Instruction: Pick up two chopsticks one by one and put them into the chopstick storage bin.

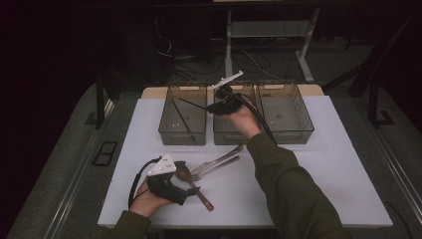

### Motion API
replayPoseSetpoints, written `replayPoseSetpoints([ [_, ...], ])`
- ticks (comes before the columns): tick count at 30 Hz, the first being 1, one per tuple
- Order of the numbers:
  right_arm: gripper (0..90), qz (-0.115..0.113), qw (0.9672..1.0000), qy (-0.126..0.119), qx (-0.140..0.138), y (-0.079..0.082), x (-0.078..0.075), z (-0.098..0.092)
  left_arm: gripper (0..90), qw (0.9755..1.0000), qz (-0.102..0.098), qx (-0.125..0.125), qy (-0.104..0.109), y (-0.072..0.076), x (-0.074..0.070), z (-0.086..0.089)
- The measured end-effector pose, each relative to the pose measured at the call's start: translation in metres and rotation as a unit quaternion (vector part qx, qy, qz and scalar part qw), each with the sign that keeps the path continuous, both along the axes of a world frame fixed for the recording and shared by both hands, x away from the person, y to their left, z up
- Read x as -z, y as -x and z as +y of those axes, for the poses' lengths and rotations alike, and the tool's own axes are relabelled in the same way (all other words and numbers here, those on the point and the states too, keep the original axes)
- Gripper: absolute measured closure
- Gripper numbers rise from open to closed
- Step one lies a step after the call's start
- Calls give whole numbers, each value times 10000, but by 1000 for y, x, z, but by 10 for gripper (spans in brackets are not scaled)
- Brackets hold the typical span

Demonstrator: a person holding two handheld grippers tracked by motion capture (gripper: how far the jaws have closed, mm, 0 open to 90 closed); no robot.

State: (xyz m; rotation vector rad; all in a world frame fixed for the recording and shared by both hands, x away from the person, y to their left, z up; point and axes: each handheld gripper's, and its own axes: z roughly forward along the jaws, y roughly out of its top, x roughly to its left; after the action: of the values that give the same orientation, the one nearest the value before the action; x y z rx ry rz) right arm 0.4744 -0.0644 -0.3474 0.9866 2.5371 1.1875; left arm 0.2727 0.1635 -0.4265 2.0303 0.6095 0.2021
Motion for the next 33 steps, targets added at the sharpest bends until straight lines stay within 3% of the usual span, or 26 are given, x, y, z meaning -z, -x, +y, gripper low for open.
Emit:
replayPoseSetpoints([
  [13,848,180,9987,395,257,-23,16,48,0,10000,-19,55,0,0,0,-1],
  [24,845,356,9975,501,346,-27,29,64,0,10000,-24,82,-17,0,0,-2],
  [33,809,360,9980,447,275,-27,27,62,0,10000,-26,66,-4,0,0,-2],
])
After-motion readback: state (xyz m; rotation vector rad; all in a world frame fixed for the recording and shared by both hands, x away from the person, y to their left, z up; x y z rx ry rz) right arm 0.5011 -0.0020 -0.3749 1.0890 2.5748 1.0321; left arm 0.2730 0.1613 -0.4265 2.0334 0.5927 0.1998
